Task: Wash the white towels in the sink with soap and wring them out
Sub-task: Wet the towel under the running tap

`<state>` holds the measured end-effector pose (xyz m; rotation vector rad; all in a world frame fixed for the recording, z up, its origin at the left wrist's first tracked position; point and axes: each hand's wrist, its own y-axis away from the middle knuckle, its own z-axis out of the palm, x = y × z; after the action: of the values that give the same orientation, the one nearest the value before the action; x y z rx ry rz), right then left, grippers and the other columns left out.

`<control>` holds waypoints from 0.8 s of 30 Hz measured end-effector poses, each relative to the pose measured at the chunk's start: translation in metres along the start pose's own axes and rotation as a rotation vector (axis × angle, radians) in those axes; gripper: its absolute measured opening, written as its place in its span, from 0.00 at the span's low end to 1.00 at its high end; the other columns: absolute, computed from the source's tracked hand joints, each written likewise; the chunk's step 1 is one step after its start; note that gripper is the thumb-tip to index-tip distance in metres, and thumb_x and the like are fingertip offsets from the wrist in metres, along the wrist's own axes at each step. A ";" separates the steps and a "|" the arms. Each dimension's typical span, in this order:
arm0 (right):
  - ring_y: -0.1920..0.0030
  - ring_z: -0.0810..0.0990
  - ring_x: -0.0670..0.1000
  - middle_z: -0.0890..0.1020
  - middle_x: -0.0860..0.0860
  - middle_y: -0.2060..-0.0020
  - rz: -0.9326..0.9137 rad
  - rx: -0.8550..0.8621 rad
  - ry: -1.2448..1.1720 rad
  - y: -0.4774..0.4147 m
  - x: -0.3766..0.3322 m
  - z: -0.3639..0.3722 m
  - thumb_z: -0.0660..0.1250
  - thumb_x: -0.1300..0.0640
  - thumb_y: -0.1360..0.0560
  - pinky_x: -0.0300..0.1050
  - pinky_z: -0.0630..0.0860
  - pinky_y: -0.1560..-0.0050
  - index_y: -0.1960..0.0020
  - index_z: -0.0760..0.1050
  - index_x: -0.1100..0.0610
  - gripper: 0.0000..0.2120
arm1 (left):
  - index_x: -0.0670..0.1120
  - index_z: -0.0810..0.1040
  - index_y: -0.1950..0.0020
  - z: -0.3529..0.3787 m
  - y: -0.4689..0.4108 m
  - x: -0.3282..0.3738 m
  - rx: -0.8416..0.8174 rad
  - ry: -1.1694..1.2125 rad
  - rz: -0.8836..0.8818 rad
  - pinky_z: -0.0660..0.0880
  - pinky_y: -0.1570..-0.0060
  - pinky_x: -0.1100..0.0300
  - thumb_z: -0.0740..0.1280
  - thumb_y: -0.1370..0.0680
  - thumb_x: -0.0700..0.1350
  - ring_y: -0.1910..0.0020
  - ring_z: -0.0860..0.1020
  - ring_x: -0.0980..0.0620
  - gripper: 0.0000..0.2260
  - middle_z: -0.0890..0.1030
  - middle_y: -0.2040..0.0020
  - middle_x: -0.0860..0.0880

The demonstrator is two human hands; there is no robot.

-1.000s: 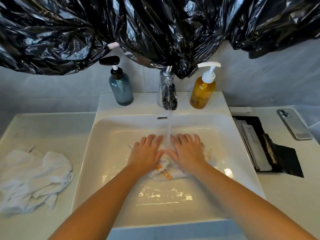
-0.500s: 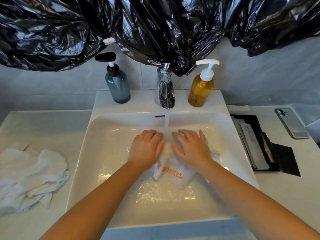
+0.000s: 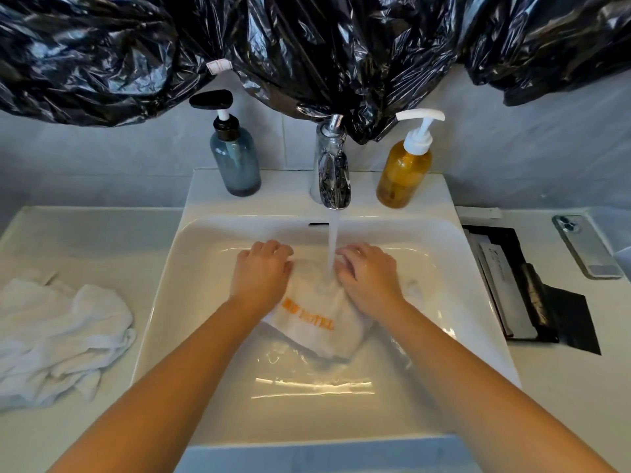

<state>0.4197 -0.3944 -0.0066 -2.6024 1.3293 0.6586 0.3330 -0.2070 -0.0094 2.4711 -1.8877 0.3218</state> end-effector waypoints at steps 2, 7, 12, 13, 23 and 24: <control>0.31 0.70 0.57 0.73 0.51 0.30 0.002 -0.027 0.104 0.018 0.009 0.007 0.43 0.34 0.26 0.61 0.63 0.32 0.29 0.71 0.47 0.35 | 0.47 0.81 0.44 0.008 0.015 0.008 0.032 0.091 0.073 0.76 0.53 0.47 0.57 0.22 0.53 0.53 0.80 0.41 0.18 0.83 0.50 0.46; 0.60 0.79 0.62 0.79 0.56 0.54 -0.003 0.077 0.204 0.020 0.009 0.024 0.55 0.43 0.25 0.51 0.73 0.65 0.45 0.77 0.55 0.20 | 0.48 0.75 0.45 0.025 0.016 0.026 -0.133 -0.090 0.035 0.73 0.59 0.46 0.54 0.25 0.58 0.61 0.78 0.41 0.19 0.79 0.57 0.44; 0.59 0.76 0.56 0.78 0.49 0.61 0.127 0.013 -0.141 -0.003 -0.004 0.007 0.57 0.46 0.18 0.47 0.70 0.62 0.52 0.75 0.53 0.13 | 0.48 0.75 0.55 0.000 -0.009 0.015 -0.105 0.030 -0.083 0.69 0.61 0.55 0.46 0.21 0.59 0.58 0.80 0.41 0.22 0.80 0.59 0.47; 0.58 0.78 0.56 0.80 0.49 0.60 0.145 -0.038 -0.182 -0.005 -0.007 0.005 0.56 0.46 0.18 0.48 0.73 0.59 0.49 0.76 0.52 0.13 | 0.50 0.74 0.55 0.001 -0.008 0.007 -0.074 0.016 -0.107 0.69 0.60 0.55 0.47 0.19 0.58 0.56 0.79 0.42 0.20 0.80 0.57 0.48; 0.46 0.78 0.59 0.77 0.55 0.42 0.078 0.050 0.096 0.024 -0.005 0.036 0.44 0.40 0.24 0.53 0.71 0.51 0.30 0.72 0.49 0.31 | 0.48 0.73 0.39 0.018 0.030 0.039 -0.117 -0.167 0.090 0.74 0.58 0.48 0.57 0.24 0.55 0.58 0.78 0.41 0.18 0.81 0.52 0.45; 0.53 0.79 0.60 0.78 0.56 0.49 0.091 0.114 0.053 0.016 -0.005 0.039 0.46 0.41 0.25 0.51 0.71 0.58 0.36 0.75 0.51 0.28 | 0.47 0.75 0.42 0.016 0.024 0.040 -0.131 -0.232 0.067 0.73 0.60 0.49 0.57 0.24 0.52 0.60 0.78 0.42 0.16 0.81 0.56 0.45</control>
<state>0.3916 -0.3880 -0.0384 -2.4984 1.4630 0.5129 0.3227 -0.2536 -0.0213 2.4539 -2.0043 -0.0898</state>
